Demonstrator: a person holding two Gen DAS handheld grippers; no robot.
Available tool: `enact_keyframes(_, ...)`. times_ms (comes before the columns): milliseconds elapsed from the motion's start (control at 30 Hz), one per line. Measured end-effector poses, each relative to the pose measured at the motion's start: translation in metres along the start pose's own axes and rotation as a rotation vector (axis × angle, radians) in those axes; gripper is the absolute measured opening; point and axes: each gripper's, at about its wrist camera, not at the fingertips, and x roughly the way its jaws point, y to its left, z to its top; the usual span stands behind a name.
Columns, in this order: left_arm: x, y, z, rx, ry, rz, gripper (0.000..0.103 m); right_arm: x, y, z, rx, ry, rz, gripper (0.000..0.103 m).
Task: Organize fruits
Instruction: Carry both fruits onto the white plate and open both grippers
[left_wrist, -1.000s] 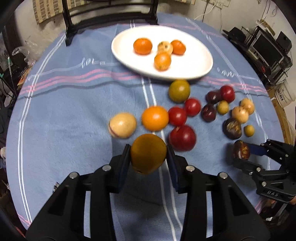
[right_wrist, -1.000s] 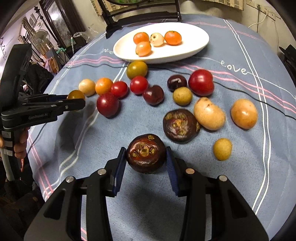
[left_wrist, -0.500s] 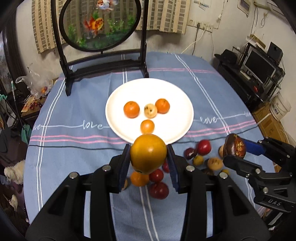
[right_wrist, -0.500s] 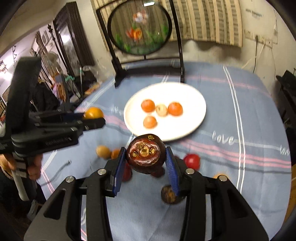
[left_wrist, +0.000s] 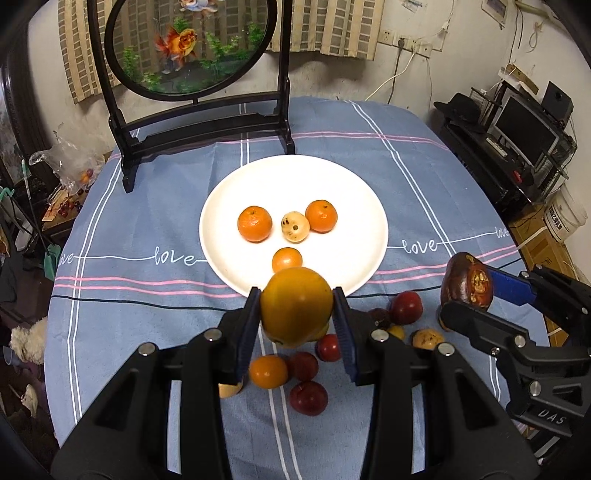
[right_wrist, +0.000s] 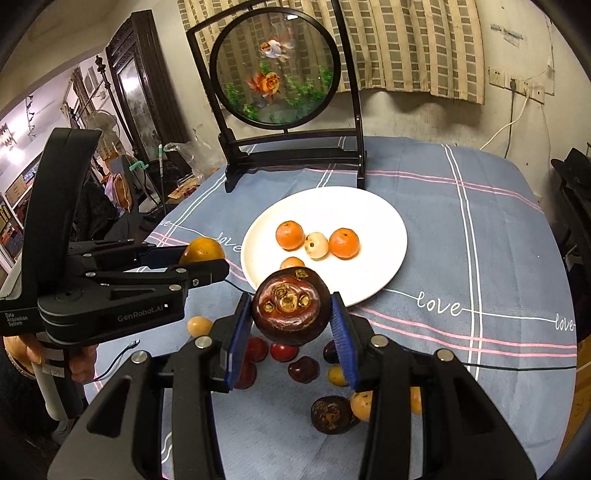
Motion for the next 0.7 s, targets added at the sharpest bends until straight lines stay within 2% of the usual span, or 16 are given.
enact_keyframes(367,0.049,0.004,0.035,-0.010,0.052,0.024,0.039,0.049,-0.025,0.035,0.001,0.035,0.001,0.043)
enact_keyframes(700,0.089,0.036,0.060,-0.070,0.084,0.060,0.039,0.095,-0.054,0.057,0.006,0.073,-0.009,0.043)
